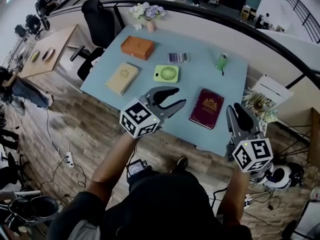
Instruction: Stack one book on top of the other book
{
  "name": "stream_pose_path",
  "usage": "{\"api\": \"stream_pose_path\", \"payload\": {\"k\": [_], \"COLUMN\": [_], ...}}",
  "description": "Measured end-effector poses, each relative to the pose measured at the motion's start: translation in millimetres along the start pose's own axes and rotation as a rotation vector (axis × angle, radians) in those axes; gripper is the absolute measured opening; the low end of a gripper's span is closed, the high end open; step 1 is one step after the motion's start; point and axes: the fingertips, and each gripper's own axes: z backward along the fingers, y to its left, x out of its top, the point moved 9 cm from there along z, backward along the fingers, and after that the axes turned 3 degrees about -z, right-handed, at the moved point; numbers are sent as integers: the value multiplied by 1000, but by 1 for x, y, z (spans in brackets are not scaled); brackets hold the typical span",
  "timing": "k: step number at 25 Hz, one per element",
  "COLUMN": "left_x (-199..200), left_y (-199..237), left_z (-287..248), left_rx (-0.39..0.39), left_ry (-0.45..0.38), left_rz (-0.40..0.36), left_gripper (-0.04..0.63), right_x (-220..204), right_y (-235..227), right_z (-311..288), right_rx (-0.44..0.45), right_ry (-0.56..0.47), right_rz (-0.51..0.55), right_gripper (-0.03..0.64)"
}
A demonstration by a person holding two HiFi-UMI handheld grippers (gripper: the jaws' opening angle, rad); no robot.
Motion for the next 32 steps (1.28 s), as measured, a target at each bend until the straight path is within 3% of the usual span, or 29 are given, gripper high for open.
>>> {"api": "stream_pose_path", "payload": {"k": [15,25,32], "left_x": [-15,-62,-121], "left_y": [-9,14,32], "left_z": [-86,-135,-168], "left_rx": [4,-29,-64], "left_ry": [89,146,236], "left_rz": [29,110,182], "left_gripper": [218,218,218], "right_x": [-29,-74,-123], "right_y": [-86,-119,-142], "right_z": [-14,-39,-61], "right_rx": [32,-35,-80], "right_ry": [53,149,236], "right_rz": [-64,-134,-228], "right_gripper": [98,100,100]}}
